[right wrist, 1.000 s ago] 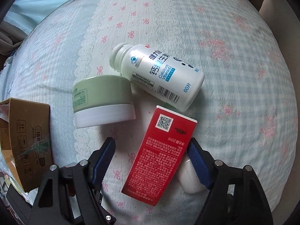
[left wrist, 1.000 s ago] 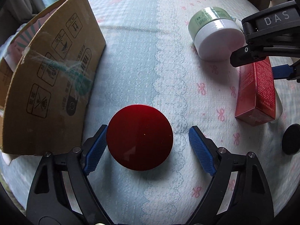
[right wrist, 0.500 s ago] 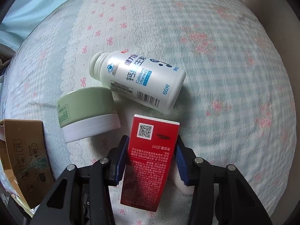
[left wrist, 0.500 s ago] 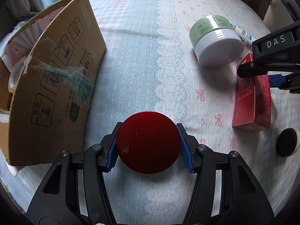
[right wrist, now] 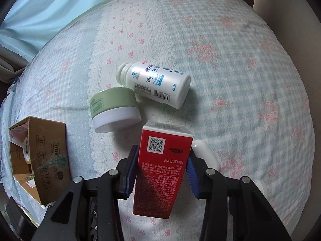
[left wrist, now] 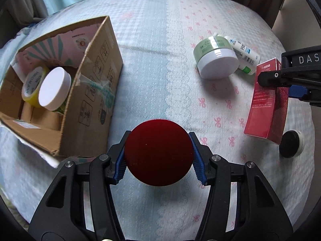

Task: Organize rigid objects
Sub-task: 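Carry the red-capped jar and red carton into the box with both tools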

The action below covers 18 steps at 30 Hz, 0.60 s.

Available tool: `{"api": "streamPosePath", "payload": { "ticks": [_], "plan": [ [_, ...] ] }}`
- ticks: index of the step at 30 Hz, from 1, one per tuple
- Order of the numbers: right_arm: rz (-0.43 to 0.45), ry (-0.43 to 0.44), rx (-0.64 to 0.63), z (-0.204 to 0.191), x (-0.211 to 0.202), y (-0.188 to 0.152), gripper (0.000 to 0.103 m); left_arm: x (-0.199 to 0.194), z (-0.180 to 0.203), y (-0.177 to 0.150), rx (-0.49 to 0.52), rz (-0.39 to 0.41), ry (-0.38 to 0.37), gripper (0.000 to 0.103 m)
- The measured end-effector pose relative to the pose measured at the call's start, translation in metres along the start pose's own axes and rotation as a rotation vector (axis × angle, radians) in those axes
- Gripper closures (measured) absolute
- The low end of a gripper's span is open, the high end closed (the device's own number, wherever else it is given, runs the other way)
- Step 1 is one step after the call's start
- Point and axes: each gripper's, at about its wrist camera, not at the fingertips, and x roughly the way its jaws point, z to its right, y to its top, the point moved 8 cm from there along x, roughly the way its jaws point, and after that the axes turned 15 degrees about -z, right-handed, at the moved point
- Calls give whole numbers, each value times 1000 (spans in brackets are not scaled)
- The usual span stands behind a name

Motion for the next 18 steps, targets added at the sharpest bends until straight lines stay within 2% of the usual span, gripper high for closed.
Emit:
{"api": "streamPosePath", "payload": {
  "ticks": [8, 18],
  "plan": [
    [92, 34, -3, -7, -66, -26, 63, -80, -4, -4, 13, 101, -38, 52],
    [204, 66, -87, -37, -182, -87, 63, -224, -36, -11, 12, 230, -63, 52]
  ]
}}
